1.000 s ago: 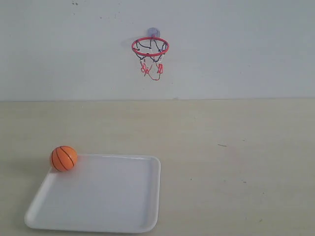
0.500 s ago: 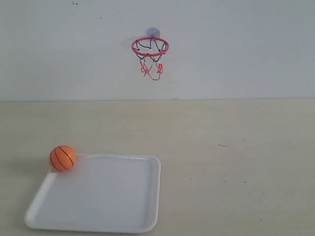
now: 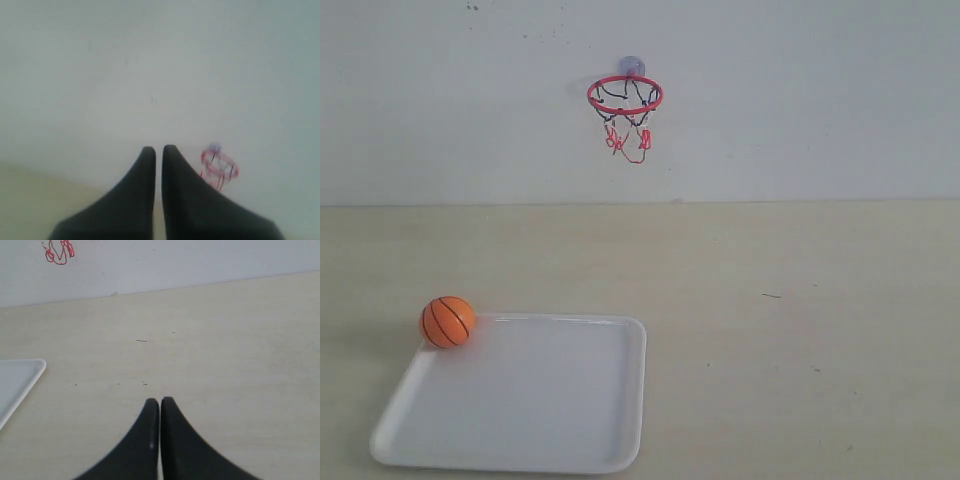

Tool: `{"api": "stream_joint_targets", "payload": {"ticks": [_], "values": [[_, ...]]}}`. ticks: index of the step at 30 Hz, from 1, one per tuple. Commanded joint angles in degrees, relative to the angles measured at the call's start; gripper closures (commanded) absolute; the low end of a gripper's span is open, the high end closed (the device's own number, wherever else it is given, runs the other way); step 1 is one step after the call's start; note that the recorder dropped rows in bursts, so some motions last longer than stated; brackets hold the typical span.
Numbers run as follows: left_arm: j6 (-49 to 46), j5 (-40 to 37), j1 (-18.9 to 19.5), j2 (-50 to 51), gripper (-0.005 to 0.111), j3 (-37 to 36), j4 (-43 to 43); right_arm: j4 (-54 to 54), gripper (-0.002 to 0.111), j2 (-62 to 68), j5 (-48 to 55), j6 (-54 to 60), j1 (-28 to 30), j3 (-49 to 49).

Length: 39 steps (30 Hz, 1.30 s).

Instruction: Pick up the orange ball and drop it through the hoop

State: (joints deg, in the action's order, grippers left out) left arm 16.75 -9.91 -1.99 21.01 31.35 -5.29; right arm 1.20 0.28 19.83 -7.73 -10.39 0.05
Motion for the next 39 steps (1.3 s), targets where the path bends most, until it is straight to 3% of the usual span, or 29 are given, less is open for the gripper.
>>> {"api": "stream_joint_targets", "payload": {"ticks": [1,4,6,13,21,24,28,32,39], "values": [[-5.7,-21.7,0.1,21.1,0.103,10.1,-3.3,-0.2,0.108,-0.3,-0.7,0.2,0.1,-0.1],[-19.2,-31.2,0.1,36.5,0.103,17.6,-6.4,-0.2,0.108,-0.3,-0.7,0.2,0.1,-0.1],[-22.7,-33.3,0.1,44.7,0.103,21.9,-6.9,-0.2,0.108,-0.3,-0.7,0.2,0.1,-0.1],[-22.8,-31.1,0.1,66.2,0.103,31.0,-10.5,-0.2,0.108,-0.3,-0.7,0.2,0.1,-0.1],[-28.6,-32.7,0.1,79.2,0.101,35.4,-10.9,-0.2,0.108,-0.3,-0.7,0.2,0.1,-0.1],[-31.7,-33.2,0.1,81.4,0.088,36.7,-14.8,-0.2,0.108,-0.3,-0.7,0.2,0.1,-0.1],[-39.5,-32.1,0.1,83.4,0.059,37.0,-21.2,-0.2,0.108,-0.3,-0.7,0.2,0.1,-0.1],[-45.0,-30.9,0.1,84.7,0.033,37.4,-21.0,-0.2,0.108,-0.3,-0.7,0.2,0.1,-0.1],[-46.4,-28.7,0.1,87.4,0.029,38.0,-20.3,-0.2,0.108,-0.3,-0.7,0.2,0.1,-0.1]]}}
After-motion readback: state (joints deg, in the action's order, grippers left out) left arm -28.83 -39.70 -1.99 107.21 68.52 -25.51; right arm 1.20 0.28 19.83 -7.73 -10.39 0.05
